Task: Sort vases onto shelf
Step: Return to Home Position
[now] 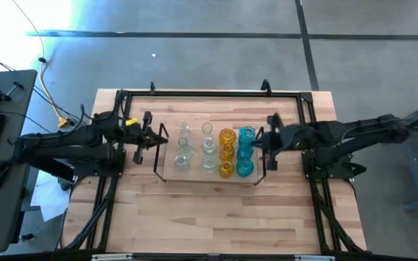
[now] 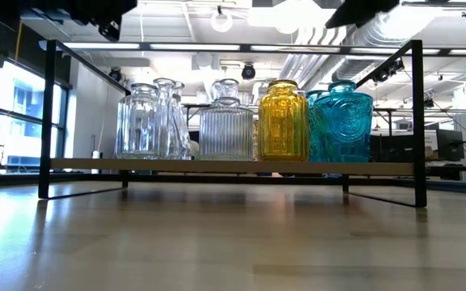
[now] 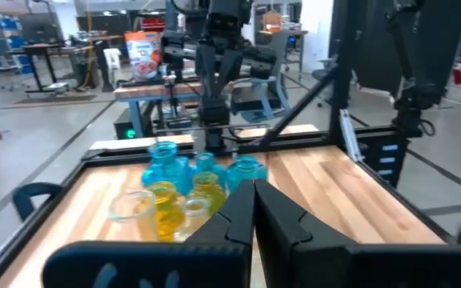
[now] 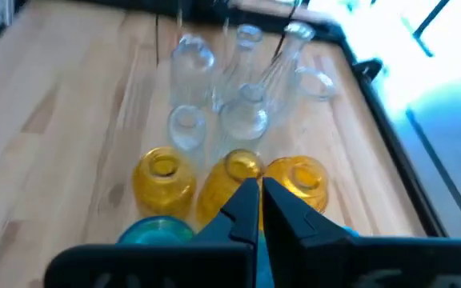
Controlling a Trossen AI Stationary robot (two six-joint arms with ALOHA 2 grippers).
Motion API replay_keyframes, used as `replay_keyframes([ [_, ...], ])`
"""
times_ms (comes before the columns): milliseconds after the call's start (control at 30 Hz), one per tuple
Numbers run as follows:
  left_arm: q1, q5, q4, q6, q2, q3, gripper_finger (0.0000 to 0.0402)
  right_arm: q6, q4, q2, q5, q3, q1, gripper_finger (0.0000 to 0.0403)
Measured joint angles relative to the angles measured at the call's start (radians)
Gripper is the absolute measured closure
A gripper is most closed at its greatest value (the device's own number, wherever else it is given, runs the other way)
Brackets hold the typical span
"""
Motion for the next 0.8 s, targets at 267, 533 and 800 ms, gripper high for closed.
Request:
replay_keyframes([
  [267, 0.176, 0.110, -0.003, 0.000, -0.005, 0.000, 0.0401, -0.092, 0.285, -0.265, -0.169, -0.297, -0.237, 0.0403],
  [533, 0.278, 0.113, -0.074, 0.069, -0.044, 0.000, 0.0401, -0.102, 0.382, -0.408, -0.275, -0.434, -0.383, 0.0403],
  [800, 0.411, 0.236, -0.074, 0.078, -0.067, -0.031, 0.0401, -0.104, 0.461, -0.488, -0.386, -0.532, -0.469, 0.0403],
])
